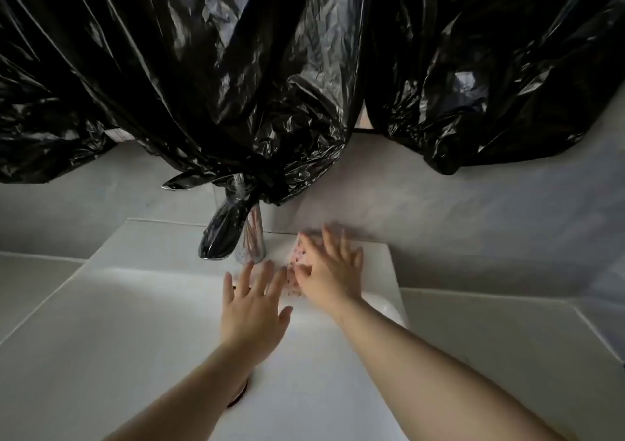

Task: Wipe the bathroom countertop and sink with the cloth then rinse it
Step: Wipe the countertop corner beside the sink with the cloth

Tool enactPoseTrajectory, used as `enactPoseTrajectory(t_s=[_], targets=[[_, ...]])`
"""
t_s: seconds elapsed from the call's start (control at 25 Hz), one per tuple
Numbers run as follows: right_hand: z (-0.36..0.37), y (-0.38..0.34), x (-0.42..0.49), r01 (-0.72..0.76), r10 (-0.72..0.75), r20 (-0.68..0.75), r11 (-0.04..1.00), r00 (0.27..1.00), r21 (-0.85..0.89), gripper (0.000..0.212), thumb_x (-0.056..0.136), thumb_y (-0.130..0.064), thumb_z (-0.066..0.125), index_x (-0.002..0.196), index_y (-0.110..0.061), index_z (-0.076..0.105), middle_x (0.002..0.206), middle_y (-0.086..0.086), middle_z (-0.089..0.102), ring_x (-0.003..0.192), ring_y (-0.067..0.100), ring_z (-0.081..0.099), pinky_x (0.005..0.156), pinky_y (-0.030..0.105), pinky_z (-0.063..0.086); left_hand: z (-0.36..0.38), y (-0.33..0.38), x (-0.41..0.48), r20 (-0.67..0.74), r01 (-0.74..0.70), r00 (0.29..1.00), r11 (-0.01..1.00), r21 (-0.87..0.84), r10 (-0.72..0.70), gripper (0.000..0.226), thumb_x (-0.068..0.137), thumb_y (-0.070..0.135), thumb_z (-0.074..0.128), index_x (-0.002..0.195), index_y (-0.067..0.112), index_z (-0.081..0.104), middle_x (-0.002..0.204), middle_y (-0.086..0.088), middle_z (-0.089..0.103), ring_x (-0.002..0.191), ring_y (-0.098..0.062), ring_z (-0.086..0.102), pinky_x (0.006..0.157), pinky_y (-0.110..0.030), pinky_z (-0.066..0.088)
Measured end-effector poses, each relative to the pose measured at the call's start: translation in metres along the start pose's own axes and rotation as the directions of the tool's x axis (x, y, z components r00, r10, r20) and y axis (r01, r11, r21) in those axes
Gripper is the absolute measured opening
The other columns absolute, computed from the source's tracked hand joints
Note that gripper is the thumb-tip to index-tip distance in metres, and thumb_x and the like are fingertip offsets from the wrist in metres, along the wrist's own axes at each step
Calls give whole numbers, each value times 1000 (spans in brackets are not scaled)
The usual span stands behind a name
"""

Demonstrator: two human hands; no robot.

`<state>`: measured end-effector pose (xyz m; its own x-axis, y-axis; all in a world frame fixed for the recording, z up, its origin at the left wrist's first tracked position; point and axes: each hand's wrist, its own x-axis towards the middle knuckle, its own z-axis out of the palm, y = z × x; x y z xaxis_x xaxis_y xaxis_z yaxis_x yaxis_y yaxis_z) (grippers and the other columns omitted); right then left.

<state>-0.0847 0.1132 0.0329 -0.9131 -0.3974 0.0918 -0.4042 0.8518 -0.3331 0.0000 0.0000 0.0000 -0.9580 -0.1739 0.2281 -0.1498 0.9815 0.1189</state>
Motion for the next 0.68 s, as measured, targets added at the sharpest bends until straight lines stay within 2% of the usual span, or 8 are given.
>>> enactPoseTrajectory(t_s=[0.04, 0.12, 0.2, 0.28, 0.36, 0.52, 0.6, 0.68], targets=[[3, 1, 5, -14, 15, 24, 997, 1000, -75, 54, 97, -47, 31, 147, -45, 10, 160, -3, -3, 145, 28, -10, 115, 53, -3, -2, 1, 1, 37, 3, 999, 1000, 18, -4, 72, 87, 47, 51, 147, 25, 19, 155, 2, 16, 143, -28, 9, 113, -48, -2], [8, 3, 7, -6, 7, 8, 987, 1000, -164, 53, 96, -50, 25, 147, -43, 10, 160, -3, 3, 146, 27, -6, 114, 53, -2, 0, 1, 1, -7, -33, 999, 999, 25, 33, 83, 72, 47, 70, 141, 18, 34, 146, -5, 38, 135, -32, 34, 109, -49, 12], [14, 8, 2, -1, -15, -78, 980, 997, -201, 53, 95, -48, 18, 146, -35, 26, 156, 0, 23, 145, 28, 14, 115, 52, 8, 6, 1, -1, -1, -61, 998, 997, 54, 61, 85, 68, 45, 74, 138, 15, 37, 143, -8, 43, 130, -35, 40, 105, -49, 16], [14, 6, -12, -3, -28, -162, 981, 986, -192, 55, 89, -40, 22, 127, -22, 59, 131, 4, 59, 124, 32, 52, 104, 50, 36, -3, 4, -3, 56, -13, 998, 1000, 17, 12, 77, 87, 45, 52, 148, 18, 14, 156, -4, 11, 143, -31, 9, 114, -44, 1], [11, 11, -21, 19, -53, -207, 987, 977, -161, 48, 85, -32, 31, 104, -15, 72, 104, 4, 72, 99, 28, 68, 89, 45, 51, -9, 10, -6, 107, 11, 994, 1000, -29, -8, 67, 96, 44, 32, 149, 23, -3, 157, 1, -10, 143, -24, -13, 115, -40, -7], [-23, 17, -63, 53, -55, -202, 998, 978, -15, 40, 99, -22, 28, 104, -19, 67, 96, 2, 72, 98, 25, 64, 95, 32, 41, -25, 36, -25, 164, -96, 978, 980, -176, 126, 55, 98, 41, 29, 148, 29, 9, 157, 8, 5, 144, -16, -5, 116, -37, 1], [-36, 33, -87, 14, 0, -291, 999, 957, 44, 42, 102, -28, 24, 119, -20, 62, 99, 3, 72, 99, 25, 61, 97, 29, 33, -31, 56, -36, 126, -163, 972, 956, -245, 198, 49, 97, 39, 33, 144, 27, 24, 153, 6, 21, 142, -16, 10, 114, -34, 12], [-43, 55, -119, 5, 18, -419, 999, 908, 54, 57, 96, -40, 16, 119, -18, 63, 93, 4, 75, 90, 27, 66, 102, 32, 32, -38, 84, -46, 68, -193, 970, 908, -372, 234, 40, 94, 35, 43, 133, 24, 42, 142, 5, 40, 134, -18, 30, 108, -31, 27]])
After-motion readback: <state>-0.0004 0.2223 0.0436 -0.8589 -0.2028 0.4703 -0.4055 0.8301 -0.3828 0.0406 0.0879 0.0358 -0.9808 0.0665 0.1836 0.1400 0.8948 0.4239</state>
